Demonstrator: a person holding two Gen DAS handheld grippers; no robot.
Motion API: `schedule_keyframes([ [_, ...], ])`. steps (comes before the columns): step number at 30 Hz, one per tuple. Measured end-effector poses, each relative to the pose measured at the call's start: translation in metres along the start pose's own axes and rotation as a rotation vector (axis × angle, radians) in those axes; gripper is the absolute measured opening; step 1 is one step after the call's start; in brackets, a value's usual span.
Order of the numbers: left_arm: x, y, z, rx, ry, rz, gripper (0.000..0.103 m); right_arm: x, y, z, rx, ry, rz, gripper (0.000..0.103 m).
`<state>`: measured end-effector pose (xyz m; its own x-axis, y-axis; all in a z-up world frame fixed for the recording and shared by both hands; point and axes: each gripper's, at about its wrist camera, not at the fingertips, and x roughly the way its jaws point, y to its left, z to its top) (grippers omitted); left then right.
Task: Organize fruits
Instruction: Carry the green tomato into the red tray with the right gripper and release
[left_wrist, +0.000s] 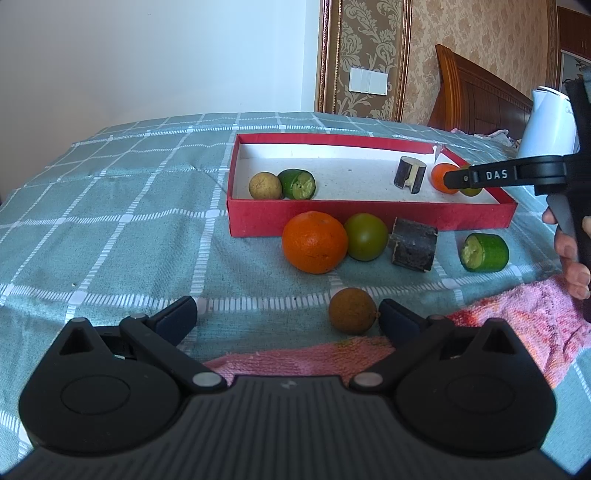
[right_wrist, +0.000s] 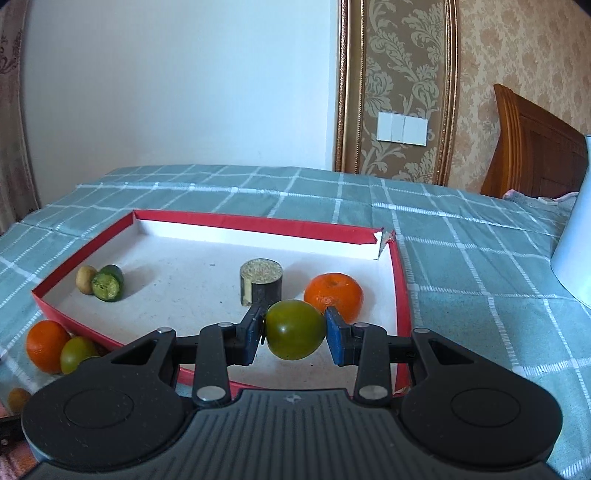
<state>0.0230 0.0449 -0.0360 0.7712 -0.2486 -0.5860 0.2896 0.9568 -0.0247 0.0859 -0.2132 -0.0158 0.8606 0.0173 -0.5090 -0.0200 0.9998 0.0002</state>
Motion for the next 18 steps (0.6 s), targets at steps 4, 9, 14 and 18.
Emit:
schedule_keyframes([
  [4,0.000,0.000,0.000,0.000,0.000,0.000,0.103,0.006,0.002,0.000,-0.002,0.014,-0.012,0.036],
  [9,0.000,0.000,0.000,0.000,0.000,0.000,0.103,0.015,0.001,0.000,0.015,0.040,-0.018,0.036],
  [14,0.000,0.000,0.000,0.001,0.001,0.001,0.103,0.026,-0.001,-0.002,0.026,0.080,-0.042,0.036],
  [18,0.000,-0.001,0.000,0.008,0.004,0.007,0.103,0.029,-0.004,-0.002,0.036,0.090,-0.040,0.036],
])
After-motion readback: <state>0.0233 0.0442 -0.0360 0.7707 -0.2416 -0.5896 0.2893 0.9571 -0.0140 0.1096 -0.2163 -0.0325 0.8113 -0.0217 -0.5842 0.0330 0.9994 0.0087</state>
